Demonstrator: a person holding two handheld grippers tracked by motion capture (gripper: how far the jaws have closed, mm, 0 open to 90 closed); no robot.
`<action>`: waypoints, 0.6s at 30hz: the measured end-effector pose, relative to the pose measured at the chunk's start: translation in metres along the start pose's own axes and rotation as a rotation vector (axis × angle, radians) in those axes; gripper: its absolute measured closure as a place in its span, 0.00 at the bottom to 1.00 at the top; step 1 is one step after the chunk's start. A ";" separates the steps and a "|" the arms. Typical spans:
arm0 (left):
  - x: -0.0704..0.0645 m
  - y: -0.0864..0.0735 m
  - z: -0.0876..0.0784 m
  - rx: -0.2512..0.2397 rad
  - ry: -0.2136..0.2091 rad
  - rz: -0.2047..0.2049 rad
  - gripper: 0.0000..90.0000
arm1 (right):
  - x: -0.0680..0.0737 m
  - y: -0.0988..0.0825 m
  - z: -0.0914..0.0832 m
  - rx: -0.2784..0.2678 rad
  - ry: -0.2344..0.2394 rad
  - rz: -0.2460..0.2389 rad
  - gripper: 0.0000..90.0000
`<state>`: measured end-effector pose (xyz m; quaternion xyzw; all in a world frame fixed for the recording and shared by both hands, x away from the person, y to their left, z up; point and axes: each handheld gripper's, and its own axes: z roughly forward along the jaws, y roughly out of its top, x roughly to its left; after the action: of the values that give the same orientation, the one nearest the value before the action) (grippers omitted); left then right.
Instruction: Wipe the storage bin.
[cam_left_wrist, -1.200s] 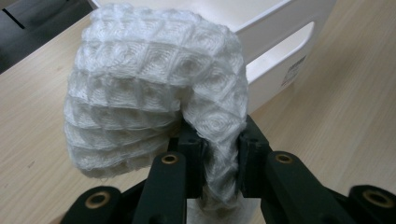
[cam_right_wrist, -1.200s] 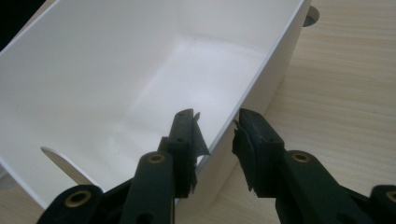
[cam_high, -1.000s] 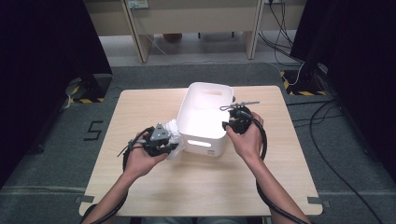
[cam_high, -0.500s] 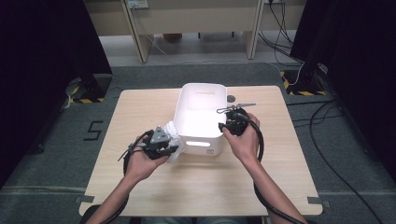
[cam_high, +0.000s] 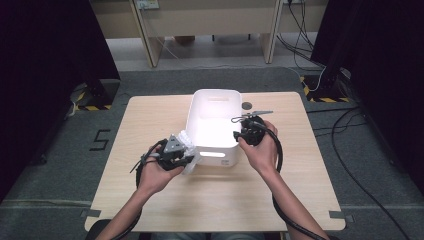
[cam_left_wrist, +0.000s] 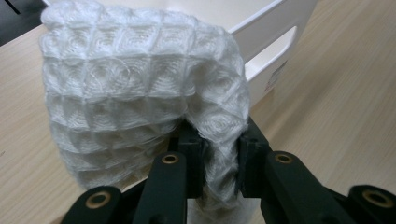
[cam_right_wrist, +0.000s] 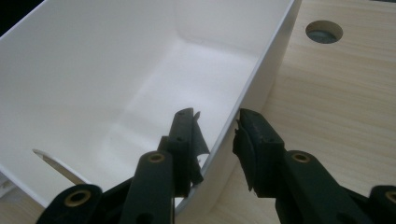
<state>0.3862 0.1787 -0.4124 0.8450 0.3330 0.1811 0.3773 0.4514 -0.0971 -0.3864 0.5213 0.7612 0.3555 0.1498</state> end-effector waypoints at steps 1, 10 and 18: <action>0.000 0.000 0.000 0.002 -0.001 0.001 0.84 | 0.000 0.000 0.000 -0.001 0.002 0.001 0.75; 0.000 0.002 0.004 0.008 0.000 -0.010 0.84 | 0.000 0.000 0.000 -0.003 0.004 -0.005 0.76; -0.001 0.002 0.006 0.017 0.002 -0.014 0.84 | 0.000 -0.001 0.000 -0.004 0.001 -0.007 0.76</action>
<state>0.3893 0.1743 -0.4149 0.8457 0.3407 0.1767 0.3707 0.4508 -0.0972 -0.3869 0.5181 0.7624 0.3567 0.1519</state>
